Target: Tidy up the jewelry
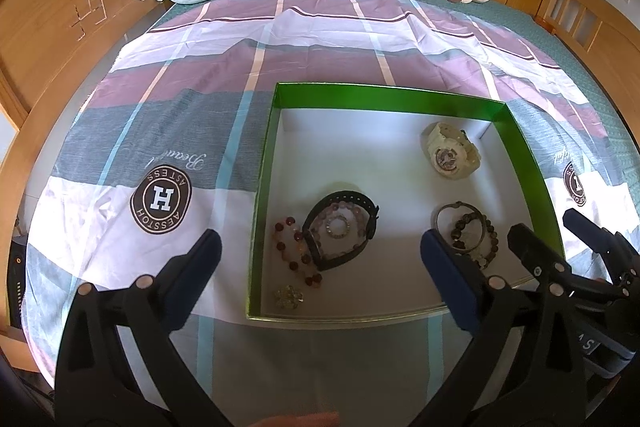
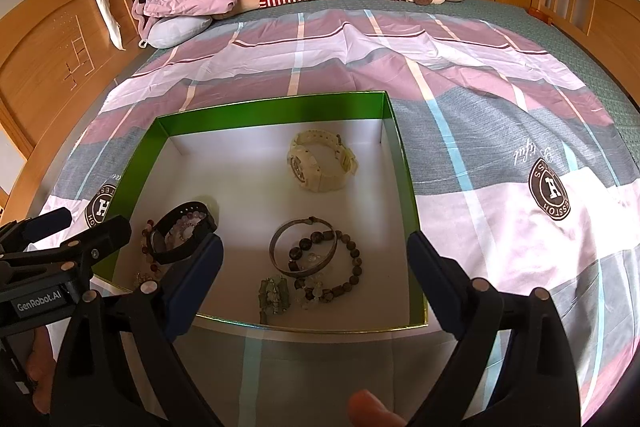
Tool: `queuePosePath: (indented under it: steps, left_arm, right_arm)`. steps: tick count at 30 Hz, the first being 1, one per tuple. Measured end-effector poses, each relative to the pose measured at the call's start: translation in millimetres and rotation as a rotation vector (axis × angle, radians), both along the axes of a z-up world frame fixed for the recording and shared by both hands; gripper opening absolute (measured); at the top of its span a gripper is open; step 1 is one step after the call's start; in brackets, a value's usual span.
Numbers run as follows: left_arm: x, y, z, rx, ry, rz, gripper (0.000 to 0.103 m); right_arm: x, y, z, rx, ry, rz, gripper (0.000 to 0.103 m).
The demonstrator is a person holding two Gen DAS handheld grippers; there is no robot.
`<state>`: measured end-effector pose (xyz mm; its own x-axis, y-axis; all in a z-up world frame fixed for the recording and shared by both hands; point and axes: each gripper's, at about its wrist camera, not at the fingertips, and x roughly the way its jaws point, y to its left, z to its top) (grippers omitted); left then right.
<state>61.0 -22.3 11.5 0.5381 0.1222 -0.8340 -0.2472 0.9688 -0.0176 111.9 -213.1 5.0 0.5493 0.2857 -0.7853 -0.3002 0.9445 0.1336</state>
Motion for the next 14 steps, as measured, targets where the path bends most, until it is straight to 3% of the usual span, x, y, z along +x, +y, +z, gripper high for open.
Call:
queuePosePath:
  steps: [5,10,14]
  left_arm:
    - [-1.9,-1.6,1.2,0.032,-0.01,0.007,0.101]
    - [-1.0,1.1,2.3,0.008,0.0,0.003,0.101]
    - [-4.6,5.5,7.2,0.012,-0.013,0.032,0.101]
  right_arm:
    - [0.0,0.0,0.2,-0.001,-0.001,-0.001,0.093]
    - [-0.7,-1.6,-0.4,0.002,-0.003,-0.008,0.093]
    - [0.8,-19.6,15.2,-0.018,-0.094,-0.068,0.093]
